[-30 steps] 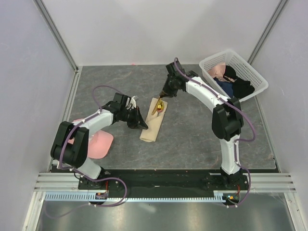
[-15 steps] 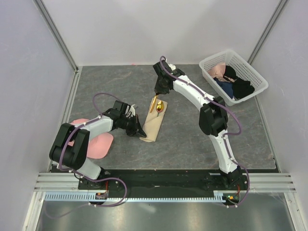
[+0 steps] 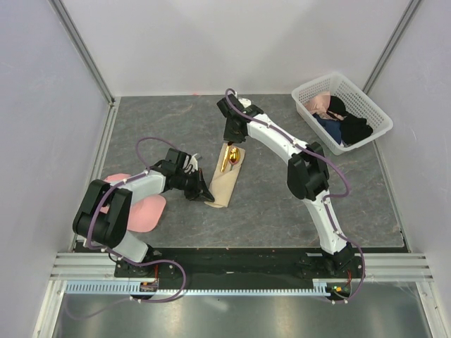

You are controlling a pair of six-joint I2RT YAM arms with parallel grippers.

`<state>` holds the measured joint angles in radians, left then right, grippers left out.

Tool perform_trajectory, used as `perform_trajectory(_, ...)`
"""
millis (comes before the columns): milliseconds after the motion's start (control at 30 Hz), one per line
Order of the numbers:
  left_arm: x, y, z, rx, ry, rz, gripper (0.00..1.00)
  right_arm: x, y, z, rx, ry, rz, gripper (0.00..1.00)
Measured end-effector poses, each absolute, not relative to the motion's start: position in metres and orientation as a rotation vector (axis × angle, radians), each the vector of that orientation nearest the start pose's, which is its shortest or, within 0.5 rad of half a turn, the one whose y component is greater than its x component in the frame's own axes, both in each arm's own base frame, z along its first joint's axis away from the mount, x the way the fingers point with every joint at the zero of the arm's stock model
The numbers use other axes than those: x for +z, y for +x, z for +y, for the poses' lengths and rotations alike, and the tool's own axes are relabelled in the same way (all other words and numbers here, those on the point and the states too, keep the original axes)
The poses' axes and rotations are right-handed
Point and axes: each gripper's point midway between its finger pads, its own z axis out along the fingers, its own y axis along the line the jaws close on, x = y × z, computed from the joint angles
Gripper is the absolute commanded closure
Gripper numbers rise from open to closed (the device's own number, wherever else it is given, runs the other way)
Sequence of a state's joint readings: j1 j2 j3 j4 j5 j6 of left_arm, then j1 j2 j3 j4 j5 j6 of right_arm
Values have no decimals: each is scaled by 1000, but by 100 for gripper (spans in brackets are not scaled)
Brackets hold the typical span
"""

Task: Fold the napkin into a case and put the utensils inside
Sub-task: Insert the knife into the folded napkin.

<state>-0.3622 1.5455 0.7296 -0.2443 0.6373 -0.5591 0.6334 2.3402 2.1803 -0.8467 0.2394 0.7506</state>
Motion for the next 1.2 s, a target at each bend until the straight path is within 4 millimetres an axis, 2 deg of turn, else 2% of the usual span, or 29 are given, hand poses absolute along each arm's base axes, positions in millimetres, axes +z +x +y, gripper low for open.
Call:
perform_trajectory(200, 45, 232, -218, -1132, -31, 2751, 95, 91, 455, 329, 234, 217, 2554, 100)
perform_trajectory(400, 40, 228, -217, -1129, -39, 2767, 96, 77, 444, 327, 207, 205, 2593, 100)
perform_trajectory(567, 40, 230, -218, -1131, -34, 2756, 96, 76, 441, 329, 219, 202, 2607, 100)
perform_trajectory(967, 29, 225, -216, -1130, -62, 2777, 97, 56, 417, 331, 240, 276, 2708, 100)
perform_trajectory(1200, 24, 226, -217, -1128, -67, 2785, 98, 53, 407, 335, 258, 298, 2745, 100)
